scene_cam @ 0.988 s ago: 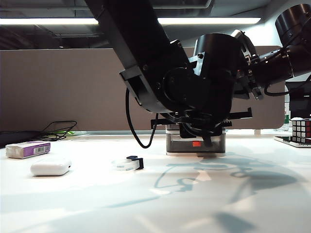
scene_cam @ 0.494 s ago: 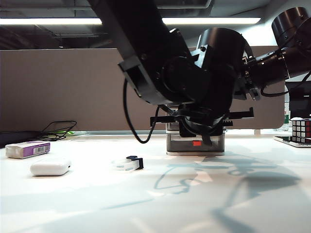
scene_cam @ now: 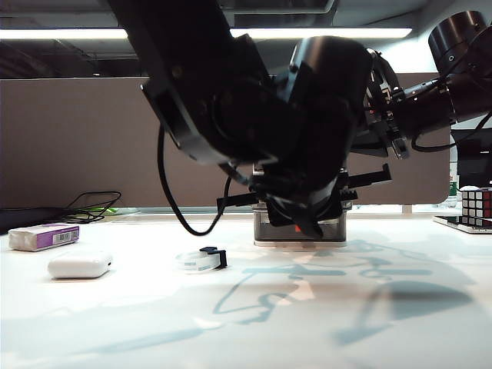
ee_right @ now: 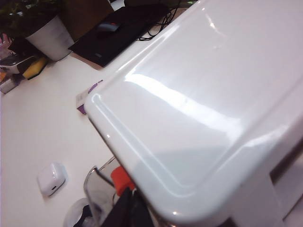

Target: Open the second layer of the drawer on the table, pick up the transparent tape on the table and put it in, and finally close the drawer.

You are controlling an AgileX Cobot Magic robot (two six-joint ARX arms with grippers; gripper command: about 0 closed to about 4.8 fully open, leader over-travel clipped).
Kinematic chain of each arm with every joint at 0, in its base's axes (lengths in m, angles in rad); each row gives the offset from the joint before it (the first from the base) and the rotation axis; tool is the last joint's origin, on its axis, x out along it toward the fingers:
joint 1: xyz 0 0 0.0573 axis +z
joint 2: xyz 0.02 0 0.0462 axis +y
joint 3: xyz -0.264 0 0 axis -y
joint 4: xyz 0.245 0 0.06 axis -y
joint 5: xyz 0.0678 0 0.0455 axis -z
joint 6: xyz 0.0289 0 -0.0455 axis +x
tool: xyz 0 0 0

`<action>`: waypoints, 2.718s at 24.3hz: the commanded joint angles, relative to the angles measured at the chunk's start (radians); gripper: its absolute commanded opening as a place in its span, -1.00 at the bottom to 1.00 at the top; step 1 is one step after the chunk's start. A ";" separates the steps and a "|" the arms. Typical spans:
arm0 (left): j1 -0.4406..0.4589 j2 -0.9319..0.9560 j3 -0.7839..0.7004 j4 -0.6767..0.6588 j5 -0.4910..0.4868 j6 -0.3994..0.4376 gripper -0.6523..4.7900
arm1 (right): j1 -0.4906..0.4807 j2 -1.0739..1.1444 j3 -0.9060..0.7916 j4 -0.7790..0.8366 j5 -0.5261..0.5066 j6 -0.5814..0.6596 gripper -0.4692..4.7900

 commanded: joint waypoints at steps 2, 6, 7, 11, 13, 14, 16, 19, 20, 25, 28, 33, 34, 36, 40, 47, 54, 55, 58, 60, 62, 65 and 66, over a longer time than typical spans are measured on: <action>-0.016 -0.020 -0.011 -0.097 0.045 -0.029 -0.78 | -0.005 -0.003 0.011 0.040 0.033 0.000 -0.84; -0.032 -0.038 -0.011 -0.154 0.067 -0.075 -0.78 | -0.004 -0.003 0.011 0.040 0.042 0.000 -0.84; -0.039 -0.044 -0.011 -0.167 0.069 -0.076 -0.78 | -0.004 -0.003 0.011 0.040 0.044 0.000 -0.84; -0.082 -0.056 -0.011 -0.206 0.072 -0.097 -0.78 | -0.004 -0.003 0.011 0.040 0.045 0.000 -0.84; -0.093 -0.056 -0.011 -0.209 0.074 -0.097 -0.78 | -0.004 -0.003 0.011 0.039 0.044 0.000 -0.84; -0.097 -0.056 -0.011 -0.212 0.074 -0.097 -0.78 | -0.004 -0.003 0.011 0.039 0.044 0.000 -0.84; -0.097 -0.056 -0.011 -0.220 0.074 -0.110 -0.78 | -0.004 -0.003 0.011 0.039 0.043 0.001 -0.84; -0.096 -0.058 -0.011 -0.253 0.068 -0.143 -0.78 | -0.004 -0.003 0.011 0.040 0.030 0.011 -0.84; -0.094 -0.070 -0.011 -0.300 0.063 -0.163 -0.76 | -0.004 -0.003 0.011 0.039 0.028 0.012 -0.84; -0.100 -0.103 -0.011 -0.396 0.050 -0.179 -0.15 | -0.004 -0.003 0.011 0.040 0.024 0.013 -0.84; -0.104 -0.121 -0.011 -0.416 0.053 -0.163 -0.15 | -0.004 -0.003 0.011 0.039 0.021 0.015 -0.84; -0.146 -0.271 -0.016 -0.650 0.024 -0.102 -0.18 | -0.004 -0.003 0.011 0.039 0.018 0.016 -0.84; -0.153 -0.313 -0.036 -0.659 0.020 -0.074 -0.22 | -0.004 -0.003 0.011 0.039 0.010 0.021 -0.84; -0.156 -0.438 -0.132 -0.657 0.018 -0.042 -0.38 | -0.004 -0.003 0.011 0.039 0.003 0.035 -0.84; -0.103 -0.755 -0.359 -0.681 0.089 0.081 -0.41 | -0.001 -0.003 0.011 0.037 -0.013 0.049 -0.84; 0.120 -0.904 -0.418 -0.806 0.537 0.356 -0.60 | 0.000 -0.003 0.011 0.039 -0.025 0.071 -0.84; 0.478 -0.871 -0.418 -0.835 0.829 0.464 -0.32 | 0.003 -0.004 0.011 0.039 -0.043 0.091 -0.84; 0.481 -0.871 -0.418 -0.819 0.830 0.450 -0.32 | 0.003 -0.004 0.011 0.039 -0.043 0.091 -0.84; 0.480 -0.863 -0.418 -0.783 0.859 0.463 -0.31 | 0.004 -0.004 0.011 0.040 -0.043 0.094 -0.84; 0.480 -0.837 -0.418 -0.742 0.930 0.537 -0.19 | 0.014 -0.004 0.011 0.039 -0.043 0.094 -0.84; 0.481 -0.801 -0.418 -0.704 0.987 0.559 0.10 | 0.015 -0.004 0.011 0.040 -0.043 0.094 -0.84; 0.481 -0.678 -0.417 -0.653 1.082 0.640 1.00 | 0.031 -0.004 0.011 0.039 -0.043 0.094 -0.84; 0.481 -0.655 -0.417 -0.647 1.089 0.654 1.00 | 0.036 -0.004 0.011 0.039 -0.044 0.094 -0.84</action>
